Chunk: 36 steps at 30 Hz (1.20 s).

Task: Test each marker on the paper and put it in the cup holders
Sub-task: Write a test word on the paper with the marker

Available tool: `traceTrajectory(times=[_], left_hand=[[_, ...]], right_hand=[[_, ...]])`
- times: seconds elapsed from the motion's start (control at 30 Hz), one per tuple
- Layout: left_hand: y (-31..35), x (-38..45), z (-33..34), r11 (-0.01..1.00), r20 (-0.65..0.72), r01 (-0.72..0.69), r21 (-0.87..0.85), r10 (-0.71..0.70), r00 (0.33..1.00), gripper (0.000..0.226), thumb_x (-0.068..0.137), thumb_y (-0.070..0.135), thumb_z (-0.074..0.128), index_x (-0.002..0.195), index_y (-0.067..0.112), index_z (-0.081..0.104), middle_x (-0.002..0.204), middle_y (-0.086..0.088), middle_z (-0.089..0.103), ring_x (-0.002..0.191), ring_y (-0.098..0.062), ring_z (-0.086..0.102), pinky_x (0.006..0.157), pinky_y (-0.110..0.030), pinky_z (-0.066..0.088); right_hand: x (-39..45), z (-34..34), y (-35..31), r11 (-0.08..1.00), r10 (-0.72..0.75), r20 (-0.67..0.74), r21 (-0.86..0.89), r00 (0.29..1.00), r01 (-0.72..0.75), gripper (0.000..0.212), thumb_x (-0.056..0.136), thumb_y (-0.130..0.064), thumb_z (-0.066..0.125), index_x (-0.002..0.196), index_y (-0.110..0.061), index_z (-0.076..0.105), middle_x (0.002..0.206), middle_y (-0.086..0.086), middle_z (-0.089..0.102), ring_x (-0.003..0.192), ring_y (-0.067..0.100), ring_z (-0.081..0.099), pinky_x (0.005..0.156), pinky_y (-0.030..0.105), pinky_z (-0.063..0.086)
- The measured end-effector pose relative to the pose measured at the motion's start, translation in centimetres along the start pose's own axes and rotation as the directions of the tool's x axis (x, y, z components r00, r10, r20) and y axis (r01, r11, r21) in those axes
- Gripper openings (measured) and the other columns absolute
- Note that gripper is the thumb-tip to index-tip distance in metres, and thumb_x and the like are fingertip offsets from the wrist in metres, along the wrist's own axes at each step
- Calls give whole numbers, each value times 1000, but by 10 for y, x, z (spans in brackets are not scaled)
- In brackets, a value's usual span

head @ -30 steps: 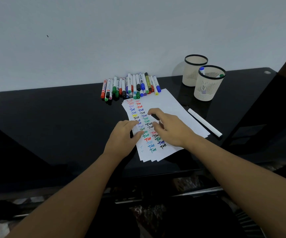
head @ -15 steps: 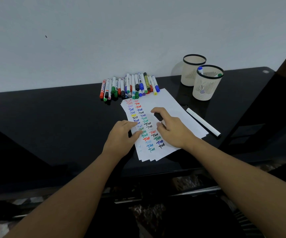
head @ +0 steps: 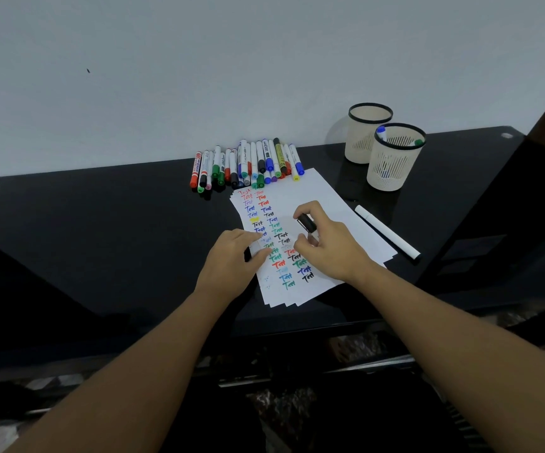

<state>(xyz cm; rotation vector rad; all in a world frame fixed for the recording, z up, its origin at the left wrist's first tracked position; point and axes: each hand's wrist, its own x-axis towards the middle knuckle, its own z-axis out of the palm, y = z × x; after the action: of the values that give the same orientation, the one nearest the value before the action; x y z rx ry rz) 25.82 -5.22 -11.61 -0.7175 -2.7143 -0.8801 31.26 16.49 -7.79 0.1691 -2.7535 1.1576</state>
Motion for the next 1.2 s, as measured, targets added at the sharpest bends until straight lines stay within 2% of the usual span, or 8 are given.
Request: traceTrajectory(times=[0.2, 0.27, 0.33, 0.4, 0.67, 0.87, 1.03, 1.2], left_hand=[[-1, 0, 1, 1000, 19, 6, 9, -6, 1000, 48, 93, 44, 67, 131, 15, 65, 125, 3, 64, 115, -11, 51, 93, -22, 39], [-1, 0, 1, 1000, 22, -9, 19, 9, 1000, 52, 92, 47, 68, 133, 15, 64, 126, 4, 62, 116, -11, 50, 93, -22, 38], [-1, -1, 1, 1000, 27, -16, 22, 15, 1000, 56, 91, 51, 68, 134, 16, 63, 127, 4, 61, 116, -12, 48, 94, -24, 39], [-2, -1, 1, 1000, 36, -14, 22, 13, 999, 60, 90, 55, 67, 137, 18, 61, 127, 6, 59, 115, -10, 46, 96, -27, 42], [13, 28, 1, 969, 190, -19, 248, -30, 981, 76, 84, 79, 49, 148, 39, 42, 136, 5, 42, 127, -17, 36, 106, -43, 37], [10, 43, 9, 961, 325, -16, 274, -77, 942, 83, 80, 89, 34, 151, 45, 34, 161, 7, 26, 149, -16, 15, 121, -49, 12], [4, 39, 14, 965, 277, -8, 263, -67, 958, 86, 79, 92, 30, 151, 45, 35, 161, 9, 27, 149, -15, 17, 122, -47, 10], [4, 39, 11, 966, 303, -4, 260, -78, 950, 91, 76, 94, 26, 152, 45, 33, 162, 10, 26, 150, -15, 16, 123, -47, 9]], right_hand=[[-7, -3, 2, 998, 51, -47, 47, 998, -49, 43, 103, -14, 47, 139, -34, 40, 80, -2, 53, 66, 14, 50, 64, 23, 41], [-6, -6, 3, 994, 77, -28, 77, 997, -75, 50, 105, -9, 40, 145, -40, 39, 99, 0, 61, 77, 14, 56, 76, 24, 44], [-3, -10, 4, 987, 122, -3, 103, 993, -121, 44, 108, -7, 35, 137, -36, 52, 119, -2, 61, 88, 10, 59, 83, 19, 45], [1, -16, 2, 957, 232, 16, 175, 973, -231, 40, 109, -9, 34, 120, -29, 67, 106, 2, 62, 83, 11, 62, 82, 25, 51], [21, -57, -13, 588, 507, 186, 639, 842, -495, 60, 98, 1, 48, 151, -26, 40, 119, 8, 57, 100, 18, 65, 100, 40, 54], [23, -63, 0, 850, 432, -21, 345, 902, -399, 48, 90, -13, 80, 123, -23, 46, 100, 6, 57, 82, 14, 58, 73, 29, 55], [26, -69, 6, 898, 385, -54, 254, 921, -360, 42, 105, -54, 46, 107, -13, 57, 84, -1, 60, 70, 15, 53, 68, 35, 52], [36, -84, 15, 967, 236, -237, -41, 942, -252, 39, 107, -40, 46, 79, -15, 53, 72, -1, 57, 65, 16, 49, 60, 34, 39]])
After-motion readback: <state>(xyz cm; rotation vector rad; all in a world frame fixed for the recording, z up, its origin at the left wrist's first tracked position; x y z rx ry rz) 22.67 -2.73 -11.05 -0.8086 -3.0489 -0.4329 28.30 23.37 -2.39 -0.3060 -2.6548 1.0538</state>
